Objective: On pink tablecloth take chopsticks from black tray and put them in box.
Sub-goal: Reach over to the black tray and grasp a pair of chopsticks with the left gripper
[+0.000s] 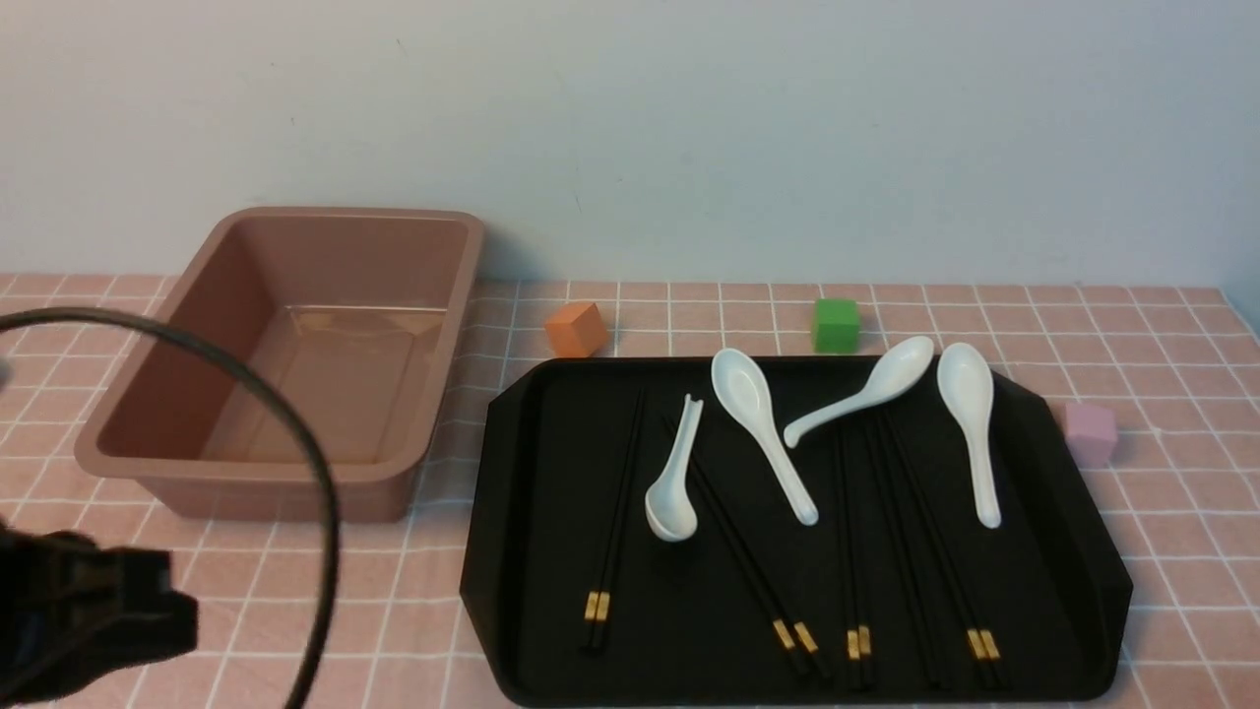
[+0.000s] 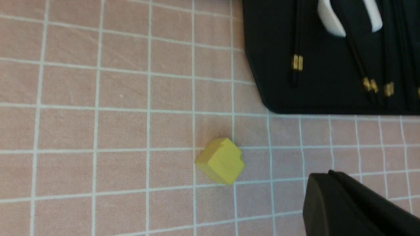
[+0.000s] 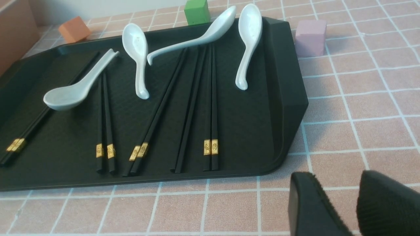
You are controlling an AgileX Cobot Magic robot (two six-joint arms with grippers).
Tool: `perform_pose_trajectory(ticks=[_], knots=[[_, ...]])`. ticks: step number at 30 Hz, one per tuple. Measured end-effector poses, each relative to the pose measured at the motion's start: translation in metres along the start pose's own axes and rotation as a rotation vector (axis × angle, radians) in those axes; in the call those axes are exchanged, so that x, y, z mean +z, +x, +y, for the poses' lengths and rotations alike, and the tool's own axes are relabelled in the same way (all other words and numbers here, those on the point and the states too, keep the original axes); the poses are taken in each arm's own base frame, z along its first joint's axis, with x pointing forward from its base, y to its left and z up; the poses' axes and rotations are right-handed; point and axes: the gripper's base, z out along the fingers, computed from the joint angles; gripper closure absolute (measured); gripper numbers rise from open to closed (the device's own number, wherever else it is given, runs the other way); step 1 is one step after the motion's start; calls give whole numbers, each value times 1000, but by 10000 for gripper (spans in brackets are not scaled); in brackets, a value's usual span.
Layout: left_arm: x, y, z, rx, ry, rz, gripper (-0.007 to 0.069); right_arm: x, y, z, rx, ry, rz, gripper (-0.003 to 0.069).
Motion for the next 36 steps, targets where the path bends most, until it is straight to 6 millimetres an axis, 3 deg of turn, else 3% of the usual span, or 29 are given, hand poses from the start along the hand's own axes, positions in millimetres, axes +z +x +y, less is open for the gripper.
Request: perform_pose_trajectory(ticks=[4,5,7,8,12,17,26,31,36], knots=[[43,-20,-22,155,-32,170,638,0,0,0,0,0,0,419],[44,-22,-24,168,-34,173,638,0,0,0,0,0,0,419],[75,-29,-47,260,-42,266,638,0,0,0,0,0,0,419],[74,-29,-49,267,-39,263,638,0,0,0,0,0,0,419],[103,-39,-83,354,-25,334,638,0,0,0,0,0,0,419],[125,-47,-104,343,-31,357,638,0,0,0,0,0,0,419],[188,-36,-142,437,-87,448,638,0,0,0,0,0,0,419],[224,-47,-146,420,-151,455,627,0,0,0,0,0,0,419],[261,-63,-135,402,-241,499,503,0,0,0,0,0,0,419]])
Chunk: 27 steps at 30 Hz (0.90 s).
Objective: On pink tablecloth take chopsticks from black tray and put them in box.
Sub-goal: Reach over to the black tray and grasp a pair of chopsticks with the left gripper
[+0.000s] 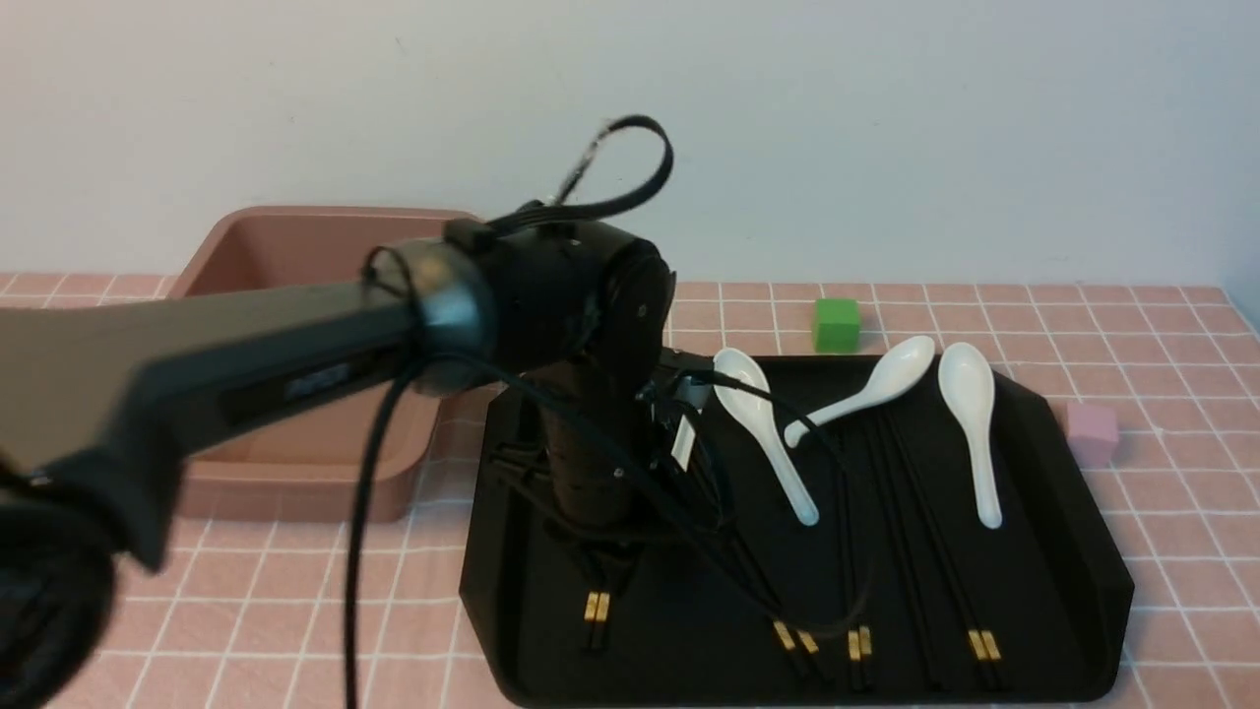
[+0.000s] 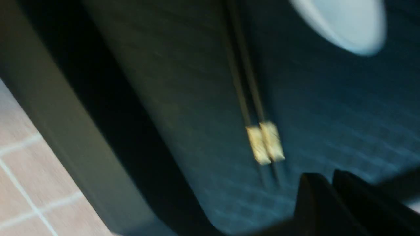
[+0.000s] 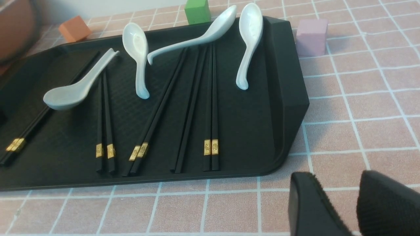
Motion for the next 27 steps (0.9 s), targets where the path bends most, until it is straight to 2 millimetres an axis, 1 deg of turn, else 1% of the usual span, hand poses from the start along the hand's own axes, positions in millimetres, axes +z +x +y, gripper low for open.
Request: perform_pose_trajectory(ticks=[1,4,5,7,9,15,27], knots=[[5,-7,2,-12,-7,5,461,0,0,0,0,0,0,419],[16,-16,6,-31,-17,15,384,0,0,0,0,0,0,419],[22,-20,8,-36,-23,19,342,0,0,0,0,0,0,419],[26,-24,10,-41,-26,21,300,0,0,0,0,0,0,419],[29,-26,11,-39,-33,20,276,0,0,0,0,0,0,419],[40,-31,14,-14,-71,-7,267,0,0,0,0,0,0,419],[44,-34,13,-11,-72,-18,298,0,0,0,0,0,0,419]])
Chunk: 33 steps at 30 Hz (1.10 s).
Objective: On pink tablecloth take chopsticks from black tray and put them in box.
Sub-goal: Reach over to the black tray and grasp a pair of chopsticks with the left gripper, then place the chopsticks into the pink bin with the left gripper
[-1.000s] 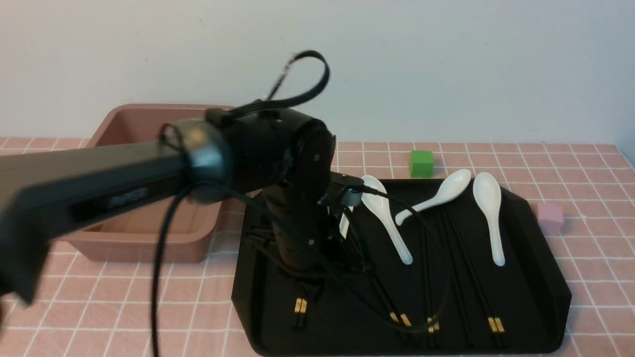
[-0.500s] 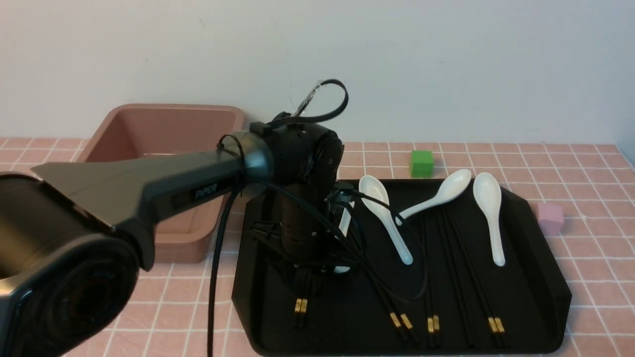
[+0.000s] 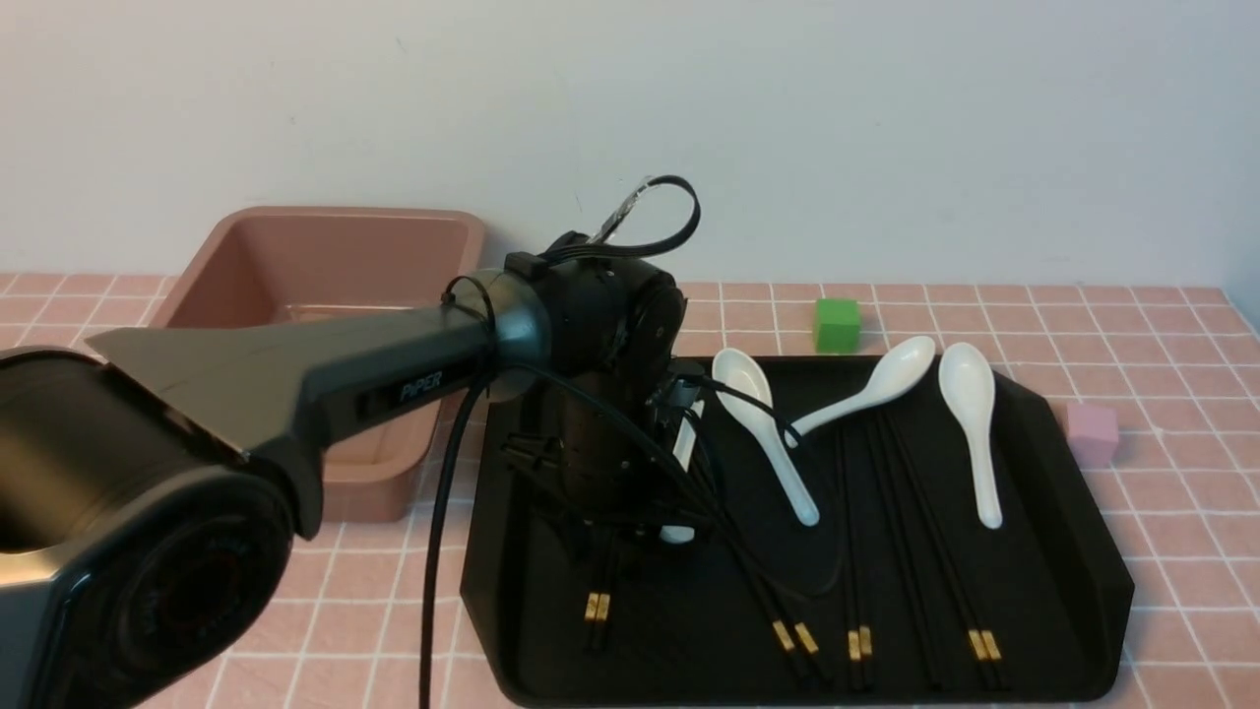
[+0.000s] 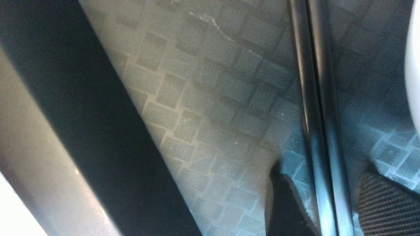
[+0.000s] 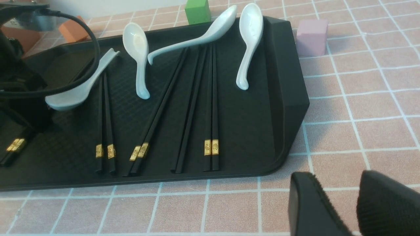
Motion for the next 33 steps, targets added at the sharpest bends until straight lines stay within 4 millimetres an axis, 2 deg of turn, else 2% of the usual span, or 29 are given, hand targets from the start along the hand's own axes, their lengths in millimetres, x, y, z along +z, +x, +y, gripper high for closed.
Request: perform_pose_trajectory(ticks=[2,7,13,18,28,33], knots=[[1,0,0,-2,2,2,334,0,0,0,0,0,0,419],[0,0,-2,-28,18,9,511,0,0,0,0,0,0,419],[-1,1,-2,-58,18,10,509,0,0,0,0,0,0,419],[-10,4,3,-48,-15,14,509,0,0,0,0,0,0,419],[-61,10,9,-46,-28,-25,509,0,0,0,0,0,0,419],[-108,18,17,-31,-37,-105,509,0,0,0,0,0,0,419]])
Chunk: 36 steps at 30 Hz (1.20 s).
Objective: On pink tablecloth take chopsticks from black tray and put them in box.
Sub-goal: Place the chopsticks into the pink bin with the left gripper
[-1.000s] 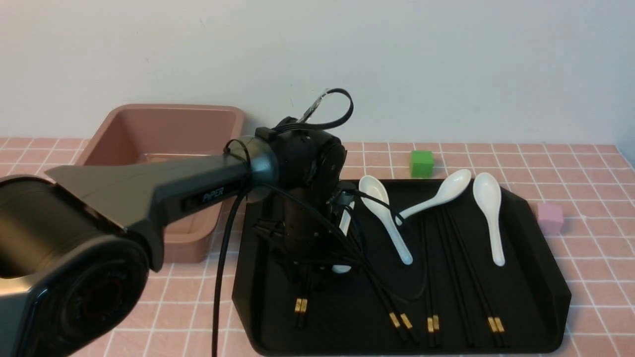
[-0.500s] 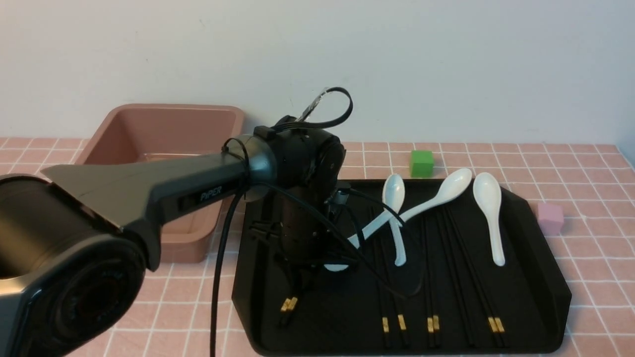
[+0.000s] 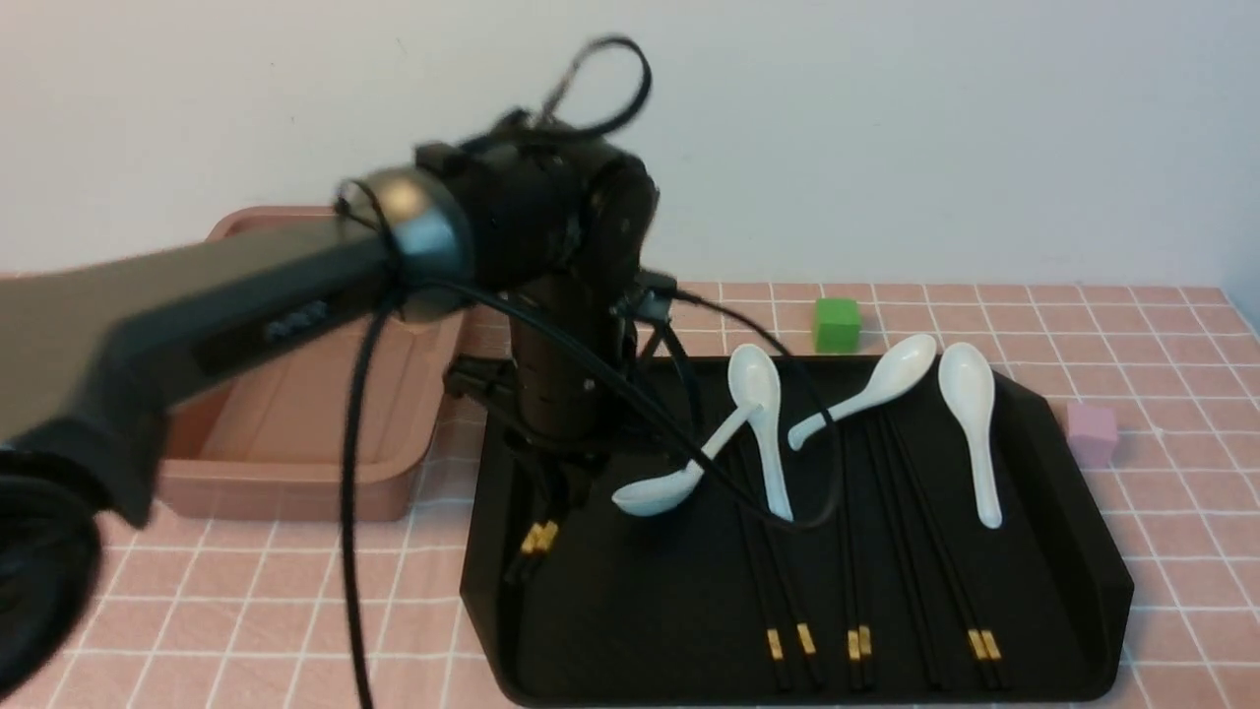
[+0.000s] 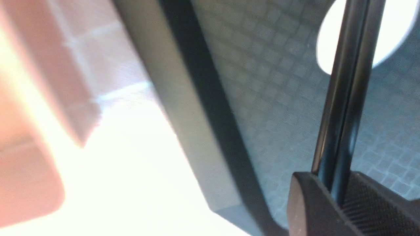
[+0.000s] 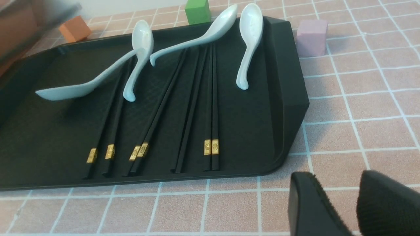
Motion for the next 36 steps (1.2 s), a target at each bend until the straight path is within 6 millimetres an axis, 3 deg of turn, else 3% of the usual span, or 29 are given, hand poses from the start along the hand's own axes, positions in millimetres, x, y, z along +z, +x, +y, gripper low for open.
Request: perform_pose_trajectory(ticks=[4,7,8,12,16,26,36], knots=[[-40,0,22,-28,-17,-98,509,0,0,0,0,0,0,419],[-59,-4,67,-127,-46,-145,509,0,0,0,0,0,0,419],[-59,-5,73,-142,-52,-147,509,0,0,0,0,0,0,419],[-48,-10,130,-264,-118,-133,509,0,0,0,0,0,0,419],[-30,-17,158,-320,-137,-145,509,0,0,0,0,0,0,419],[38,-33,177,-329,-154,-134,509,0,0,0,0,0,0,419],[42,-33,178,-359,-164,-126,420,0,0,0,0,0,0,419]])
